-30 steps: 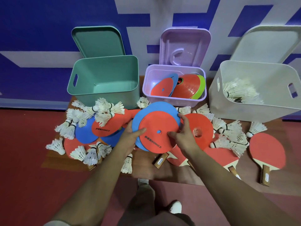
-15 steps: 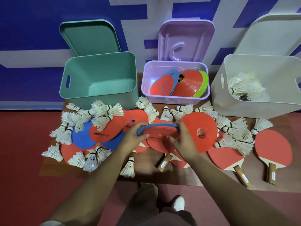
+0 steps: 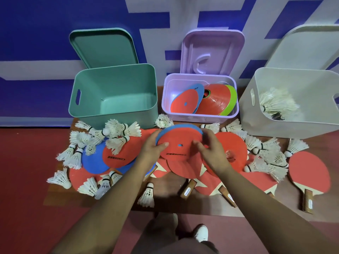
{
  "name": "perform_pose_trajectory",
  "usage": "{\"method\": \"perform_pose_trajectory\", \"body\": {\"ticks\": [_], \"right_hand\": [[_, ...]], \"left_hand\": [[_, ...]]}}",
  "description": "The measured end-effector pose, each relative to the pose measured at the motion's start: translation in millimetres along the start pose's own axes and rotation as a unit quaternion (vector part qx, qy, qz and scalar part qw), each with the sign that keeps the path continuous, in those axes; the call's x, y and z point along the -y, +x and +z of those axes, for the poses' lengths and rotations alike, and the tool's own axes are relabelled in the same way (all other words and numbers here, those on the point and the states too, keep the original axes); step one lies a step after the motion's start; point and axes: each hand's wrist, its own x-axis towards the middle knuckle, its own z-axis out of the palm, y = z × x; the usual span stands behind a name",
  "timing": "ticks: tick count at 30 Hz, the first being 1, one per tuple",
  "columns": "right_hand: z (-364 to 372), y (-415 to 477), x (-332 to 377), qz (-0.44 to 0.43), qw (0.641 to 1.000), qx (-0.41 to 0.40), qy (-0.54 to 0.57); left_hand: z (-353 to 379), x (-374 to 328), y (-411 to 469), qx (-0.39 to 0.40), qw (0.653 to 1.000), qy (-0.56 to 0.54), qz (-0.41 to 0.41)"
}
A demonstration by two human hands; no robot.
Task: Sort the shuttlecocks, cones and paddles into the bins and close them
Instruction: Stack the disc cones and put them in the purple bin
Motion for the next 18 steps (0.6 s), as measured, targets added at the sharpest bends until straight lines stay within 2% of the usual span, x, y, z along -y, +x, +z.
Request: {"method": "perform_pose_trajectory", "body": {"ticks": [3, 5, 7, 9, 13, 15, 18], "right_hand": [[-8, 13, 22, 0.034, 0.995, 0.006, 0.098], [-11, 26, 33, 0.047, 0.992, -0.004, 0.116], [-15, 44, 43, 0.065, 0.988, -0.051, 0.134], [-20, 61, 52, 0.073, 0.983, -0.098, 0.136], [-26, 89, 60, 0.088, 0.976, -0.149, 0.132], [-24, 108, 55, 0.113, 0.972, -0.171, 0.112], [-16, 142, 38, 0.132, 0.977, -0.162, 0.034]], "left_hand": [[5, -24, 15, -0.002, 0.989, -0.147, -0.014], [13, -39, 29, -0.014, 0.984, -0.178, -0.023], [21, -54, 45, -0.036, 0.984, -0.167, -0.041], [30, -59, 66, -0.050, 0.992, -0.103, -0.042], [36, -65, 111, -0.060, 0.989, 0.137, -0.017], [36, -69, 126, -0.052, 0.984, 0.167, -0.025], [33, -68, 151, -0.059, 0.979, 0.191, -0.030]]}}
